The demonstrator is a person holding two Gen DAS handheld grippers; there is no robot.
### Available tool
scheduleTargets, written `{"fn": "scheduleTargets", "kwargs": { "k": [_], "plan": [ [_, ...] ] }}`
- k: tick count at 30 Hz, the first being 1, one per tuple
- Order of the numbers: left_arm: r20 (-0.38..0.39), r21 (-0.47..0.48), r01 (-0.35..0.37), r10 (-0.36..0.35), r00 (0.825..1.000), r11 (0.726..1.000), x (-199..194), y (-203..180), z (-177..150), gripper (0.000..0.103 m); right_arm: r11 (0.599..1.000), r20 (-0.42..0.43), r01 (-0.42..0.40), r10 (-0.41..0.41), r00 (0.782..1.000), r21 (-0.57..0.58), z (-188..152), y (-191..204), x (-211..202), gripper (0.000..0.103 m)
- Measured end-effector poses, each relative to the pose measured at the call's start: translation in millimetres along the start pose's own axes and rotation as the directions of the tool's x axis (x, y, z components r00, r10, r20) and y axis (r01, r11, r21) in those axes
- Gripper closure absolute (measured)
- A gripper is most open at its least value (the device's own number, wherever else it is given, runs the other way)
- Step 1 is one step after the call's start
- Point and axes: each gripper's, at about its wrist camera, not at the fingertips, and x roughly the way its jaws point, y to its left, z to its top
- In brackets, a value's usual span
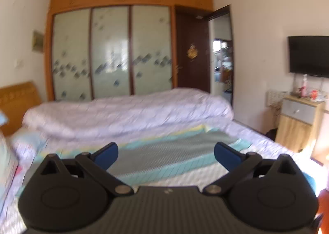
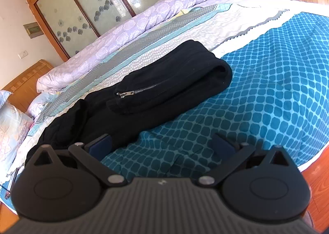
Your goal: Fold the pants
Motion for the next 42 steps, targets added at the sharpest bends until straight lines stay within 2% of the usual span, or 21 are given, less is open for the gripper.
{"fn": "scheduleTargets", "kwargs": {
  "k": [5,7,9,10,12,15,17,19,21,24,27,31,38,42],
  "plan": [
    [0.090,-0.001,0.097,-0.096,0.991,0.995,-21,-34,60,0.000,1.000,0.002,-0.011,0.011,1.000,0.010,0,-3,-3,0.000],
    [0.104,-0.052,0.136,-0.130,0.986,0.989,-32,-39,71,0.000,1.000,0.002,-0.014,0.014,1.000,0.014,0,-4,-3,0.000],
    [0.093,-0.125,0.157,-0.146,0.985,0.980,-39,-35,68,0.000,1.000,0.002,-0.014,0.014,1.000,0.011,1,-4,-4,0.000],
    [0.081,-0.183,0.174,-0.162,0.983,0.968,-40,-32,61,0.000,1.000,0.001,-0.013,0.013,1.000,0.008,1,-4,-4,0.000],
    [0.029,-0.237,0.177,-0.176,0.984,0.955,-37,-28,35,0.000,1.000,-0.002,-0.013,0.013,1.000,0.005,1,-3,-4,0.000],
    [-0.084,-0.273,0.142,-0.171,0.982,0.951,-27,-25,-32,0.000,1.000,-0.003,-0.013,0.013,1.000,0.005,2,-5,-4,0.000],
    [-0.172,-0.306,0.129,-0.188,0.967,0.943,-16,-26,-86,0.000,1.000,-0.003,-0.011,0.011,1.000,0.000,2,-5,-4,0.000],
    [-0.257,-0.345,0.117,-0.214,0.942,0.931,-13,-23,-138,0.000,1.000,-0.003,-0.008,0.008,1.000,-0.004,2,-4,-4,0.000],
    [-0.342,-0.376,0.050,-0.188,0.921,0.925,-6,-22,-185,0.000,1.000,-0.003,-0.007,0.006,1.000,-0.008,1,-4,-4,0.000],
    [-0.411,-0.360,-0.046,-0.115,0.904,0.932,-5,-20,-230,0.000,1.000,0.000,0.000,0.000,1.000,-0.010,0,-2,-3,0.000],
    [-0.437,-0.362,-0.091,-0.083,0.896,0.928,-6,-17,-248,0.000,1.000,0.002,0.011,-0.011,1.000,-0.020,0,0,-2,0.000],
    [-0.411,-0.363,-0.082,-0.081,0.908,0.928,-7,-20,-242,0.000,0.999,0.000,0.019,-0.019,1.000,-0.034,-1,2,-1,0.000],
    [-0.341,-0.296,0.054,-0.158,0.927,0.954,-11,-49,-227,0.000,0.998,0.000,0.035,-0.035,0.999,-0.049,-3,6,0,0.000],
    [-0.308,-0.256,0.118,-0.197,0.931,0.959,-18,-64,-223,0.000,0.998,0.001,0.037,-0.037,0.999,-0.048,-4,8,-1,0.000]
  ]
}}
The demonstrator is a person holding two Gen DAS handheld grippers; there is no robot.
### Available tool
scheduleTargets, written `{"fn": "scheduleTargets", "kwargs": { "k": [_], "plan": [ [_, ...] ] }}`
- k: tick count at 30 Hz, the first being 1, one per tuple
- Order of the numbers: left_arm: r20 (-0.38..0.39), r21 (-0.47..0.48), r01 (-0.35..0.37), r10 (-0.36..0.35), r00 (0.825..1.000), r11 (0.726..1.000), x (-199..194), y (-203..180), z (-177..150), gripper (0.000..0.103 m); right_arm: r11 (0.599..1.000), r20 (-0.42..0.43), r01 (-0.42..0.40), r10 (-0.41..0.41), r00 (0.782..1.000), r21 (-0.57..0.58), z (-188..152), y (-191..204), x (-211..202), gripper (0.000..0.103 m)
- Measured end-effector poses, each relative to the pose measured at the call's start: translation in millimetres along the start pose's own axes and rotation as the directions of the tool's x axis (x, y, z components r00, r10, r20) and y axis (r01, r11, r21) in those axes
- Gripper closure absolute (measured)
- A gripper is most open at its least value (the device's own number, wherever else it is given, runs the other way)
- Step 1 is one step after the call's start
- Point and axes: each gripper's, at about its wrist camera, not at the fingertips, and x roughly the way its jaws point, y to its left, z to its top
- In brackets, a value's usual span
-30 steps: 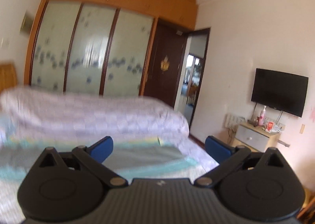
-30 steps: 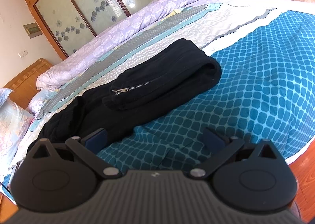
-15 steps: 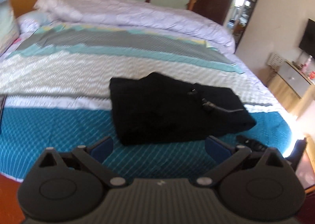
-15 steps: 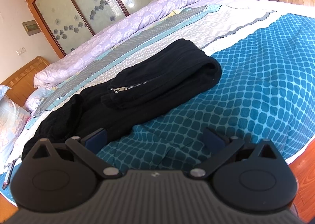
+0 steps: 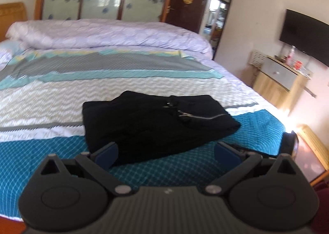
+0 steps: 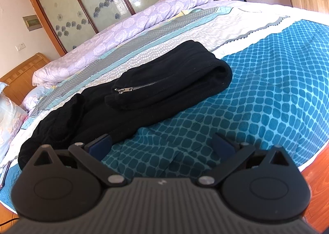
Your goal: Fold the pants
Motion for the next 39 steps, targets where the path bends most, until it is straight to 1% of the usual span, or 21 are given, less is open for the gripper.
{"fn": "scheduleTargets", "kwargs": {
  "k": [3,7,9,12,17,23,25,29,33,34,37,39],
  "plan": [
    [-0.022,-0.032,0.015,-0.016,1.000,0.999,3,0,-3,0.000,1.000,-0.001,0.002,-0.002,1.000,-0.004,-1,1,0,0.000],
    [-0.063,-0.123,0.008,-0.016,0.998,0.992,9,9,-8,0.000,1.000,-0.001,0.004,-0.004,1.000,-0.007,-1,2,0,0.000],
    [-0.067,-0.144,-0.005,-0.004,0.998,0.990,9,10,-10,0.000,1.000,-0.001,0.004,-0.004,1.000,-0.006,-1,2,0,0.000],
    [-0.063,-0.143,-0.018,0.009,0.998,0.990,6,9,-11,0.000,1.000,-0.002,0.003,-0.003,1.000,-0.007,-1,1,0,0.000],
    [-0.085,-0.103,-0.055,0.046,0.995,0.993,6,2,-12,0.000,1.000,-0.001,0.003,-0.003,1.000,-0.005,-1,1,0,0.000],
    [-0.035,-0.027,-0.093,0.092,0.995,0.995,0,-6,-8,0.000,1.000,-0.001,0.003,-0.003,1.000,-0.004,-1,1,0,0.000],
    [-0.021,-0.018,-0.122,0.122,0.992,0.992,-1,-4,-5,0.000,1.000,-0.001,0.004,-0.004,1.000,-0.005,-1,2,0,0.000],
    [0.009,-0.003,-0.194,0.194,0.981,0.981,-4,-2,-1,0.000,1.000,0.000,0.003,-0.003,1.000,-0.004,-1,1,0,0.000],
    [0.020,0.016,-0.197,0.197,0.980,0.980,-5,-1,-1,0.000,1.000,-0.001,0.003,-0.003,1.000,-0.006,-1,1,0,0.000],
    [0.026,0.031,-0.211,0.210,0.977,0.977,-4,-2,-1,0.000,1.000,-0.001,0.003,-0.003,1.000,-0.006,-1,1,0,0.000],
    [0.069,0.095,-0.273,0.267,0.961,0.957,-5,-8,-2,0.000,1.000,-0.001,0.003,-0.003,1.000,-0.006,-1,1,0,0.000],
    [0.097,0.125,-0.299,0.288,0.953,0.946,-7,-11,-2,0.000,1.000,-0.001,0.004,-0.004,1.000,-0.006,-1,1,0,0.000]
  ]
}}
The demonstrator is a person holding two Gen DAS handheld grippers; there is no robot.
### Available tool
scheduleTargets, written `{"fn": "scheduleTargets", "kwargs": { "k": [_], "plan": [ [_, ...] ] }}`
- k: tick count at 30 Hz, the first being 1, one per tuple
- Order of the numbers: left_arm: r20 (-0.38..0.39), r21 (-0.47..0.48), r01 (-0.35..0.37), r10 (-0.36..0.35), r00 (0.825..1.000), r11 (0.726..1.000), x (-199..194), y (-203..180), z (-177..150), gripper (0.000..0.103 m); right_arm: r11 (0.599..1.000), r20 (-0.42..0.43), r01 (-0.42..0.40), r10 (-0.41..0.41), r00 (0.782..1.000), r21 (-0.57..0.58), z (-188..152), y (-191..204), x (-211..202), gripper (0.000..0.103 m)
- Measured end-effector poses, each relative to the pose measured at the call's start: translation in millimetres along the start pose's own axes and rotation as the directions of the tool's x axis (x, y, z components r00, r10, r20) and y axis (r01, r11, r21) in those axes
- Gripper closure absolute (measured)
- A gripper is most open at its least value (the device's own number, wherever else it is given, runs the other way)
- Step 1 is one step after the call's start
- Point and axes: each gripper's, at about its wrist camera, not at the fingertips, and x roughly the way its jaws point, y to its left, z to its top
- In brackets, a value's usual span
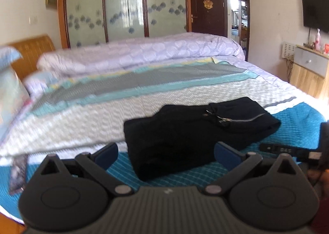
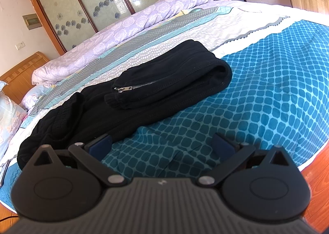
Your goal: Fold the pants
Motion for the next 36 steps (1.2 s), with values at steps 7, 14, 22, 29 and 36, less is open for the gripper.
{"fn": "scheduleTargets", "kwargs": {
  "k": [7,14,22,29,36],
  "plan": [
    [0.005,0.028,0.027,-0.027,1.000,0.999,-0.4,-3.2,-1.8,0.000,1.000,0.000,0.001,-0.001,1.000,0.000,-0.4,0.4,-0.1,0.000],
    [0.009,0.016,0.023,-0.023,1.000,1.000,-1.0,0.4,-2.1,0.000,1.000,0.001,0.001,-0.001,1.000,0.000,-0.5,1.0,-0.2,0.000],
    [0.007,0.034,0.030,-0.030,1.000,0.999,-3.3,-2.9,-2.8,0.000,1.000,0.000,0.002,-0.002,1.000,0.000,-0.5,0.8,-0.1,0.000],
    [-0.004,0.021,0.079,-0.079,0.997,0.997,-5.0,-4.0,-2.3,0.000,1.000,0.001,0.002,-0.002,1.000,-0.001,-0.7,1.4,-0.3,0.000],
    [0.000,0.030,0.097,-0.097,0.995,0.995,-6.1,-7.2,-1.9,0.000,1.000,0.000,0.003,-0.003,1.000,-0.002,-0.8,1.2,-0.1,0.000]
  ]
}}
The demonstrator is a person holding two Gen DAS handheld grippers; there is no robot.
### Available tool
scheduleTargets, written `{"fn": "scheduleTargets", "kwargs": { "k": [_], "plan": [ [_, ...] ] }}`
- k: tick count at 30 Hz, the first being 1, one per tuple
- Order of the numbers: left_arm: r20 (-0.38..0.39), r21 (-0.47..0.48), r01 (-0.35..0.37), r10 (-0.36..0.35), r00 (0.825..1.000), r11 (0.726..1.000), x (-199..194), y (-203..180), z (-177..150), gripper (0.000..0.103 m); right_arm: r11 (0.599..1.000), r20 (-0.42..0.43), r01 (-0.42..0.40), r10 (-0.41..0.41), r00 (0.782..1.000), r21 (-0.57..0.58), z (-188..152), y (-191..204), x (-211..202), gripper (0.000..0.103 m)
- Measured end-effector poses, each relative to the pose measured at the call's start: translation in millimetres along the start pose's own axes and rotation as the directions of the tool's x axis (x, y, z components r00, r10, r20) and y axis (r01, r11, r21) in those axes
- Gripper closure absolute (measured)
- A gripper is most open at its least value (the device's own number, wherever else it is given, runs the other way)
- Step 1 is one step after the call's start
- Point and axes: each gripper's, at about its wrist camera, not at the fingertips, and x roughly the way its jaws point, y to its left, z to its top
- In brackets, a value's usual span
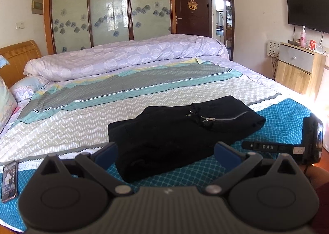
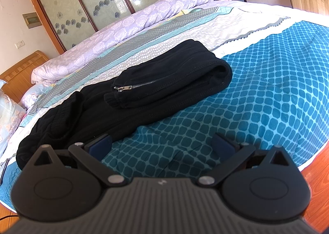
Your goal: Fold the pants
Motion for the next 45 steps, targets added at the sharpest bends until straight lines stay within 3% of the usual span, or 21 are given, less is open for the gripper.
{"fn": "scheduleTargets", "kwargs": {
  "k": [32,45],
  "plan": [
    [-0.033,-0.045,-0.036,0.034,0.999,0.998,6.2,6.3,-1.3,0.000,1.000,0.000,0.000,0.000,1.000,-0.001,-0.2,0.1,-0.1,0.000],
    [-0.033,-0.029,-0.019,0.018,0.999,0.999,5.9,2.7,-1.2,0.000,1.000,0.000,0.001,-0.001,1.000,-0.002,-0.3,0.7,-0.2,0.000]
  ]
}}
